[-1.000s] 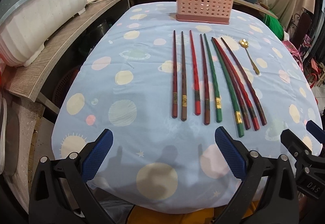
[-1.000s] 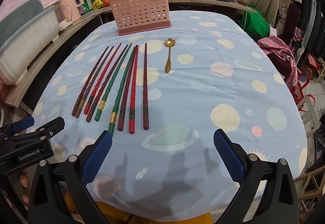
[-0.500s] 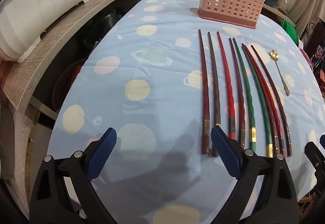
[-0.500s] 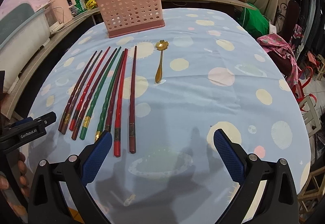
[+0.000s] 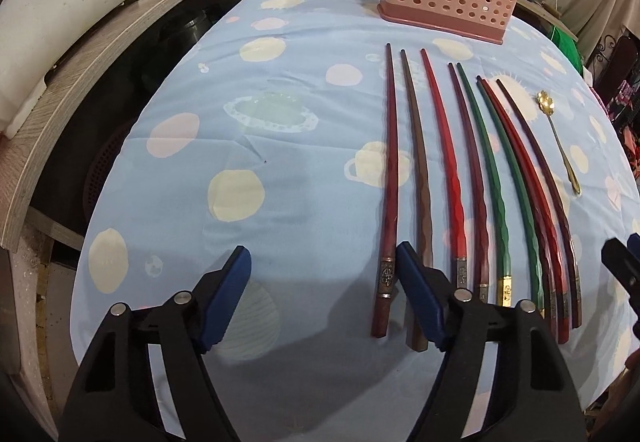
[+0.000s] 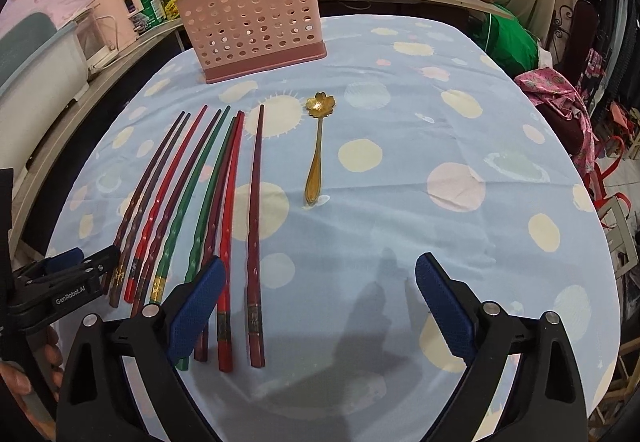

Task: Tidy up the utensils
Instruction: 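Grasp a dark red chopstick with the left tool while the right tool grasps the gold spoon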

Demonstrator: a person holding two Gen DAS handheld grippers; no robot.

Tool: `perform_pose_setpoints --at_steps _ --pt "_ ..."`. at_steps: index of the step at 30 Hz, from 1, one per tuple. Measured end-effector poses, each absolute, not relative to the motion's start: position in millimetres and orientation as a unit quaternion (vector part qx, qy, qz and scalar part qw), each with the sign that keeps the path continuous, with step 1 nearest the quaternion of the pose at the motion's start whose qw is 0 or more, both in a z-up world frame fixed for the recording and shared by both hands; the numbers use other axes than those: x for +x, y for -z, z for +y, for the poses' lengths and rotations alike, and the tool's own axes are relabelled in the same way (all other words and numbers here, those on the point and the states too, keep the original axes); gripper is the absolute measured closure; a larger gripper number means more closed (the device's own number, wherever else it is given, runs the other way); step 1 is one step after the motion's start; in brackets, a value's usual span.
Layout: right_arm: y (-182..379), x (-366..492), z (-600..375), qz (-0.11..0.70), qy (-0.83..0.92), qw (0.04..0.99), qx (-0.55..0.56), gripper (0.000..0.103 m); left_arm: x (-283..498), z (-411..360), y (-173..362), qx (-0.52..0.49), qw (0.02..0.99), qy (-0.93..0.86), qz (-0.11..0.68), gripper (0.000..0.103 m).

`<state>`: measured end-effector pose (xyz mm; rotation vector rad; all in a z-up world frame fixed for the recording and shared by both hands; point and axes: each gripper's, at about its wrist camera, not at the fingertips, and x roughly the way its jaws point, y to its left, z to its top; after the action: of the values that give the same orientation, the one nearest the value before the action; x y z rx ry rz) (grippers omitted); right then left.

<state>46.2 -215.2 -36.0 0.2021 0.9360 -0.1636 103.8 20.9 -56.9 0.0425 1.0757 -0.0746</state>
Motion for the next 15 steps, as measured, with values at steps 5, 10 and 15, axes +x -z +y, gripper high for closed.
perform_pose_setpoints --at_steps 5,10,15 --pt "37.2 66.8 -216.8 0.446 0.078 0.887 0.095 0.021 104.3 19.6 56.3 0.023 0.858 0.043 0.511 0.038" --pt "43.6 91.6 -221.6 0.448 0.079 0.885 0.099 0.032 104.0 17.2 53.6 0.026 0.859 0.051 0.509 0.058" --pt "54.4 112.7 -224.5 0.458 0.080 0.880 0.100 0.048 107.3 19.0 52.3 0.020 0.858 0.055 0.511 0.080"
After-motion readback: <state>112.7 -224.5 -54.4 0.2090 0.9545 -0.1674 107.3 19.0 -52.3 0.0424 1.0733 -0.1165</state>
